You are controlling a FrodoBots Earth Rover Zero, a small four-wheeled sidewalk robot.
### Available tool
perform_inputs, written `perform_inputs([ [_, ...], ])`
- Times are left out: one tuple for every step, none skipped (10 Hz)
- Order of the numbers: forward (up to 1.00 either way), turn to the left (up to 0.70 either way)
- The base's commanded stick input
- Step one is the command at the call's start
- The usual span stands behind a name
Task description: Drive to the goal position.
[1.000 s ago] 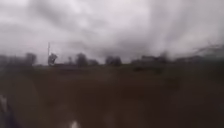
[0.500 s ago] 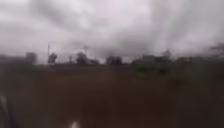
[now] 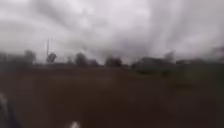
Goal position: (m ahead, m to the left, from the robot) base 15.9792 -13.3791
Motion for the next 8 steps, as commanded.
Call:
perform_inputs([
  [0.7, 0.0],
  [0.7, 0.0],
  [0.7, 0.0],
  [0.7, 0.0],
  [0.7, 0.0],
  [0.7, 0.0],
  [0.7, 0.0],
  [0.7, 0.0],
])
